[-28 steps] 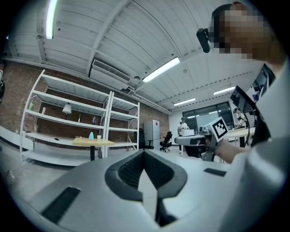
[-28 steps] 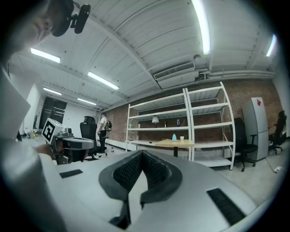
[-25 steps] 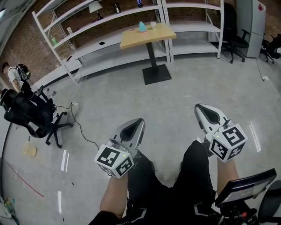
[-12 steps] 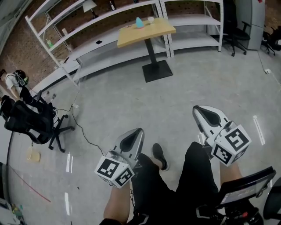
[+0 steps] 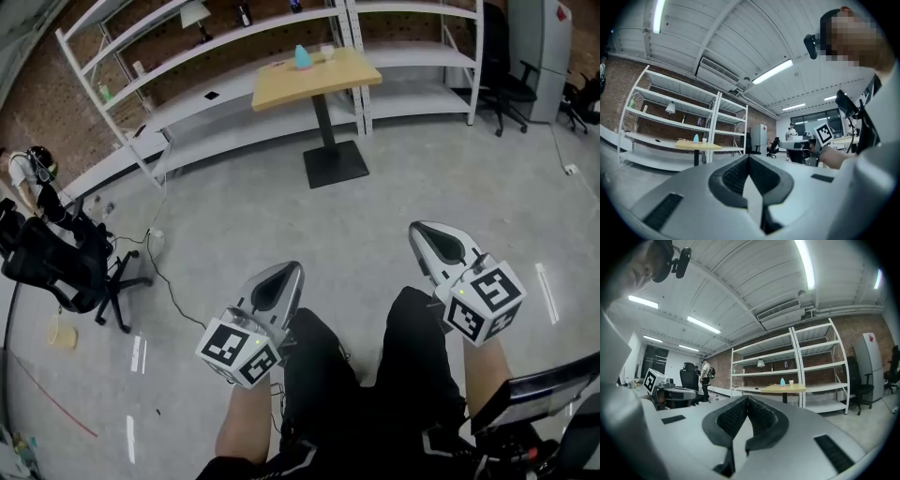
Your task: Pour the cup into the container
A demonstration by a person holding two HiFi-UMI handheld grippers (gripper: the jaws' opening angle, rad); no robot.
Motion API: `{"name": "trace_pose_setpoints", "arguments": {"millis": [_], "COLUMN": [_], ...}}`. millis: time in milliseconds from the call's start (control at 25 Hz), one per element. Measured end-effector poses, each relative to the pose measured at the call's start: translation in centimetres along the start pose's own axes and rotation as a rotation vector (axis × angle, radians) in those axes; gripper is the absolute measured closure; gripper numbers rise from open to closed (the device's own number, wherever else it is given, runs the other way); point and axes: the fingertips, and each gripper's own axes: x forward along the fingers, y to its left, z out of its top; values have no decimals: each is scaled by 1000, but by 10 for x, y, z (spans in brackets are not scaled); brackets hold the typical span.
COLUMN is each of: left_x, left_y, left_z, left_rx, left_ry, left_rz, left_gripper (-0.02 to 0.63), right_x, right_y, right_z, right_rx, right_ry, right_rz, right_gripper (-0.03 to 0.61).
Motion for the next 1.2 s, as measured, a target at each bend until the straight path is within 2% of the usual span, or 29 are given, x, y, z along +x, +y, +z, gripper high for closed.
{"name": "trace_pose_setpoints", "arguments": {"millis": [120, 360, 840, 1200], "left_x": [28, 90, 112, 171], "left_y": [14, 35, 113, 184], "left_z": [15, 7, 19, 14], "left_rx": [35, 17, 61, 39], "left_ry": [-15, 19, -4, -33], "left_rz": [-28, -36, 33, 36], "left_gripper": [614, 614, 614, 614], "right_x": [14, 45, 153, 235], "right_y": [-20, -76, -74, -106], "right_z": [4, -3, 10, 14], "right_rx": [-6, 41, 1, -39], "right_ry": [-2, -5, -33, -31], "right_rz": [-22, -45, 71, 95], "right_gripper": [578, 578, 578, 578]}}
